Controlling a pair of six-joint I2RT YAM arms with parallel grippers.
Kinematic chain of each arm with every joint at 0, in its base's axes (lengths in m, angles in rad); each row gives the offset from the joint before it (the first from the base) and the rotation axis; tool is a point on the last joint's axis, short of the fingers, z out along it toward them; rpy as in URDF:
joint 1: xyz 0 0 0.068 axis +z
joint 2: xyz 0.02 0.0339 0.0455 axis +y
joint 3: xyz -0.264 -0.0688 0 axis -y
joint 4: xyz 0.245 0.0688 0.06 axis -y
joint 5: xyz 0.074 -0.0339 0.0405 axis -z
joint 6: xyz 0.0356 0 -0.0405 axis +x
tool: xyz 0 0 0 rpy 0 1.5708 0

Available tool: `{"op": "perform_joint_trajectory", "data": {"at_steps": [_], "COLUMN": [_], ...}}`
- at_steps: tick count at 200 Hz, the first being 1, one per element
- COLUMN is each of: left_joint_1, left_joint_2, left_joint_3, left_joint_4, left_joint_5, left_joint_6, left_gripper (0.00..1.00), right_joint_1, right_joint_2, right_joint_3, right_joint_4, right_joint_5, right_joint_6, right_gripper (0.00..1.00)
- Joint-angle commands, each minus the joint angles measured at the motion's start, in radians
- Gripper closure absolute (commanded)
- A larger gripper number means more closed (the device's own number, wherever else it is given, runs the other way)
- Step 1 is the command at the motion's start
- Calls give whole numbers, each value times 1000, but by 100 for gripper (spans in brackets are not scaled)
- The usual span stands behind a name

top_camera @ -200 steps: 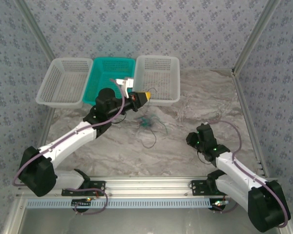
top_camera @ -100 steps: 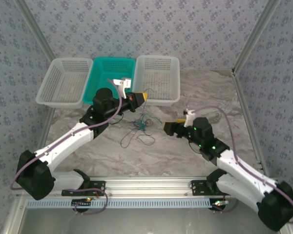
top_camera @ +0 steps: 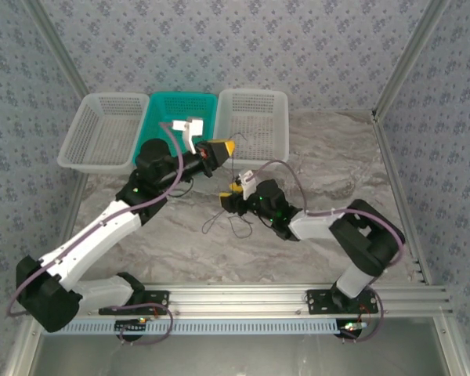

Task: Untangle the cables

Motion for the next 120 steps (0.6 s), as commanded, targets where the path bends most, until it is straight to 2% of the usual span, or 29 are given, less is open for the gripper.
{"op": "perform_joint_trajectory", "data": {"at_steps": [1, 31, 74, 120], "left_joint_1": [1, 41, 175, 279], "left_joint_2": [-76, -140, -183, -88], "left_joint_3": [71, 171, 321, 574], "left_joint_4": [-45, -207, -327, -379], "left_joint_5": [-29, -97, -142, -131], "left_joint_6": [38, 135, 199, 257], "left_gripper": [100, 100, 100, 100], "right_joint_1": [-1, -10, -33, -72], "right_joint_2": [56, 90, 61, 64], "right_joint_3": [19, -69, -162, -188], "right_joint_4": [94, 94, -25, -92], "right_joint_5": [44, 118, 205, 239], "right_joint_6": [-21, 48, 116, 174], "right_gripper": [64, 74, 69, 67]}}
